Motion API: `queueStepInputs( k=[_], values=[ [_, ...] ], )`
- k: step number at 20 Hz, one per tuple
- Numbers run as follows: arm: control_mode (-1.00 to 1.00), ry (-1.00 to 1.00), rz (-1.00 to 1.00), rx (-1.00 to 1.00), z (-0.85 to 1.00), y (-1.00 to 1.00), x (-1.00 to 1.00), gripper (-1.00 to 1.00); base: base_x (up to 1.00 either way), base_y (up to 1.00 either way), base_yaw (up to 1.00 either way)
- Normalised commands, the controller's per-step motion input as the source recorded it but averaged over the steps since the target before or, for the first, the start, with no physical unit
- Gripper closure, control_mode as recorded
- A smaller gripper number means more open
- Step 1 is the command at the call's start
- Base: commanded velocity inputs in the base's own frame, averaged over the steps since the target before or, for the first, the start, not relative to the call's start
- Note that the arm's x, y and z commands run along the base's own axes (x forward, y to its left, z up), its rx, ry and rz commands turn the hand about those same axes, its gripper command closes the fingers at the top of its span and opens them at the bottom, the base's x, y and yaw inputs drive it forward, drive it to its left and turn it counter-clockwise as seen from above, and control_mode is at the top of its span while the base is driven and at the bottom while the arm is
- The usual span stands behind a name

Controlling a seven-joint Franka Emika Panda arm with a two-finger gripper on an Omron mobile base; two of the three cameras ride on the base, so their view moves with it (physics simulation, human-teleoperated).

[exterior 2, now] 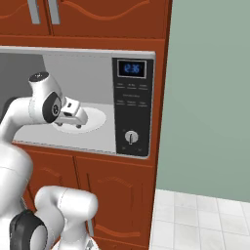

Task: Pick the cup of tea, navigate to the dining table, and place it on the saucer.

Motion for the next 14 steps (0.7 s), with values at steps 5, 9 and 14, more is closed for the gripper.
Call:
queueStepInputs(
  k=[5, 9, 14],
  values=[
    [-1.0, -0.01, -0.11, 0.09, -0.12, 0.39, 0.49, -1.0, 0.0, 0.0, 0.0],
    [-1.0, -0.02, -0.02, 0.06, -0.21, 0.31, 0.61, -1.0, 0.0, 0.0, 0.0],
    [-1.0, -0.01, 0.0, 0.01, -0.24, 0.07, 0.51, -1.0, 0.0, 0.0, 0.0]
  ],
)
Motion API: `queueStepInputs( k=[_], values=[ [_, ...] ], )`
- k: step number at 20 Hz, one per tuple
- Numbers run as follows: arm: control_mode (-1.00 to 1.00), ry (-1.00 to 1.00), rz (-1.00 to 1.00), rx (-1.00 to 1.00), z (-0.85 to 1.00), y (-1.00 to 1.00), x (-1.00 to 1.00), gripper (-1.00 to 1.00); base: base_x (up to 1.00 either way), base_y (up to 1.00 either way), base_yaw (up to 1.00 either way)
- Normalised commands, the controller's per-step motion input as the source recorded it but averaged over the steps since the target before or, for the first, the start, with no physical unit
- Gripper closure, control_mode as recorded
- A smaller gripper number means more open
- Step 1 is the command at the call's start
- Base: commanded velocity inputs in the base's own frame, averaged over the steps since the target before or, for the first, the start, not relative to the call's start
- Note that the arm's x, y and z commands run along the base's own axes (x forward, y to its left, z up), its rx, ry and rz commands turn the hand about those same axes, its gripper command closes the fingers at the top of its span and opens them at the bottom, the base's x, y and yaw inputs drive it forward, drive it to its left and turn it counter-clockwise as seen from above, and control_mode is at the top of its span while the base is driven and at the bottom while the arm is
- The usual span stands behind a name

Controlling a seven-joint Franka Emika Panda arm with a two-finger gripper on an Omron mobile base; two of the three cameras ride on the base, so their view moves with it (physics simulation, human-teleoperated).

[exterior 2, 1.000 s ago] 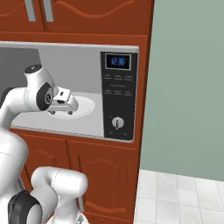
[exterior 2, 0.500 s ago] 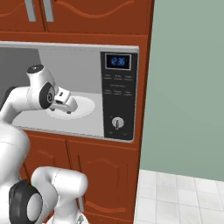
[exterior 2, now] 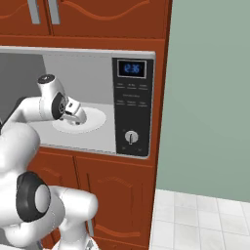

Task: Pick the cup of tea, navigate to the dining table, and place it on the saucer.

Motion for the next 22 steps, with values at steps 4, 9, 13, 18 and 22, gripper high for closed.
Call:
queueStepInputs(
  k=[4, 9, 13, 18, 22],
  values=[
    [-1.0, 0.0, 0.0, 0.0, -0.29, 0.1, 0.3, -1.0, 0.0, 0.0, 0.0],
    [-1.0, 0.0, 0.0, 0.0, -0.19, 0.15, 0.28, -1.0, 0.0, 0.0, 0.0],
    [-1.0, 0.0, 0.0, 0.0, -0.07, 0.14, 0.32, -1.0, 0.0, 0.0, 0.0],
    [-1.0, 0.0, 0.0, 0.0, -0.02, 0.01, 0.16, -1.0, 0.0, 0.0, 0.0],
    [-1.0, 0.0, 0.0, 0.0, -0.04, 0.02, 0.11, -1.0, 0.0, 0.0, 0.0]
  ],
)
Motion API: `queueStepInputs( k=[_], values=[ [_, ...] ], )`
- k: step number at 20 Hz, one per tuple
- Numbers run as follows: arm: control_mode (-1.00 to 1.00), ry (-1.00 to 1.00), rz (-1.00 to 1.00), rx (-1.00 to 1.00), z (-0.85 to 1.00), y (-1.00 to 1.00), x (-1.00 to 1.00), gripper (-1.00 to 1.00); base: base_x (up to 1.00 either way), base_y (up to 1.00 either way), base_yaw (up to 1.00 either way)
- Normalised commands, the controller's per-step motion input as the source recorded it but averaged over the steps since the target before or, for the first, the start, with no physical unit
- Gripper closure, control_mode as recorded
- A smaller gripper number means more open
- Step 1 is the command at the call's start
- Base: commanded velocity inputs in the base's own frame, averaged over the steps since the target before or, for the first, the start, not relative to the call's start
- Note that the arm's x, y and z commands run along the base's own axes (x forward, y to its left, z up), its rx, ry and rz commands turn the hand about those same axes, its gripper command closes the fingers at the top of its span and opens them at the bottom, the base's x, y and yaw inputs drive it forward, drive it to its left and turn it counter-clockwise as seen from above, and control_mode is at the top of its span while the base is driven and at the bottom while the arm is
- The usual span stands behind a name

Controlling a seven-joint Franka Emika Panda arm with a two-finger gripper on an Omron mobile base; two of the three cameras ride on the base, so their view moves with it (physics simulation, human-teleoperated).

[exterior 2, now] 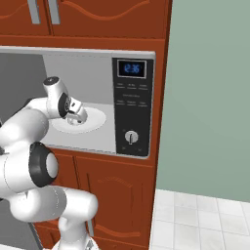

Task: Pick the cup of tea, navigate to the dining table, and place it on the saucer.

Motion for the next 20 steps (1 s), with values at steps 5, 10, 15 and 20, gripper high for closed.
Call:
queueStepInputs(
  k=[5, 10, 15, 20],
  values=[
    [-1.0, 0.0, 0.0, 0.0, -0.12, 0.08, 0.08, -1.0, 0.0, 0.0, 0.0],
    [-1.0, 0.0, 0.0, 0.0, -0.03, 0.01, 0.0, -1.0, 0.0, 0.0, 0.0],
    [-1.0, 0.0, 0.0, 0.0, 0.0, 0.0, -0.01, -1.0, 0.0, 0.0, 0.0],
    [-1.0, 0.0, 0.0, 0.0, 0.0, 0.0, 0.0, -1.0, 0.0, 0.0, 0.0]
  ],
)
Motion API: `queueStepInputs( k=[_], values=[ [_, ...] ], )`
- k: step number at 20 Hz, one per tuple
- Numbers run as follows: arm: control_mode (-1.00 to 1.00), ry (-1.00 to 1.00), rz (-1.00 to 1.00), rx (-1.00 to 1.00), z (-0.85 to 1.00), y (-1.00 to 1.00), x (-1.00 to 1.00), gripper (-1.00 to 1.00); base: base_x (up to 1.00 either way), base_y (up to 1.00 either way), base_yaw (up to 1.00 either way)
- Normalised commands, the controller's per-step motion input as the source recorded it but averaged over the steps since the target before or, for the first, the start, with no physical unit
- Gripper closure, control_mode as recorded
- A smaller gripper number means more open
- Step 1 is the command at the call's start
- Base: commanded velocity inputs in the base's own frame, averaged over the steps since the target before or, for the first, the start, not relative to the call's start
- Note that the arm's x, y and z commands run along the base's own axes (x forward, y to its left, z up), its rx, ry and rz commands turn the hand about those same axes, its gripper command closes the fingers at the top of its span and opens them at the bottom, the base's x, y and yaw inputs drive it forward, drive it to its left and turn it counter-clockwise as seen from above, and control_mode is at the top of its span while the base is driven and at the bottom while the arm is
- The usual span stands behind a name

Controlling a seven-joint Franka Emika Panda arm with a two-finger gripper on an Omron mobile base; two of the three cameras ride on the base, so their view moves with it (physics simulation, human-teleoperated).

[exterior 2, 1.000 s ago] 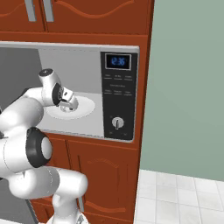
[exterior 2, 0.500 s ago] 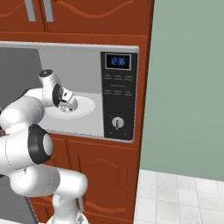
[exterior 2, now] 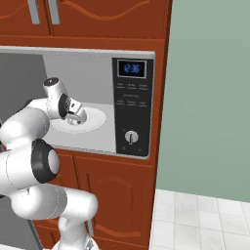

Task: Pick the cup of tea, navigate to the dining table, and place it on the saucer.

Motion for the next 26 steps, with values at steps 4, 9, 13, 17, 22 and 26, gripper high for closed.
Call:
queueStepInputs(
  k=[4, 9, 13, 17, 22, 26],
  values=[
    [-1.0, 0.0, 0.0, 0.0, -0.05, 0.0, 0.0, 1.0, 0.0, 0.0, 0.0],
    [-1.0, 0.0, 0.0, 0.0, -0.09, 0.0, 0.01, 1.0, 0.0, 0.0, 0.0],
    [-1.0, 0.0, 0.0, 0.0, -0.04, 0.0, -0.01, 1.0, 0.0, 0.0, 0.0],
    [-1.0, 0.0, 0.0, 0.0, 0.0, 0.0, -0.01, 1.0, 0.0, 0.0, 0.0],
    [-1.0, 0.0, 0.0, 0.0, 0.01, 0.0, -0.16, 1.0, 0.0, 0.0, 0.0],
    [-1.0, 0.0, 0.0, 0.0, 0.0, 0.0, -0.05, 1.0, 0.0, 0.0, 0.0]
  ],
)
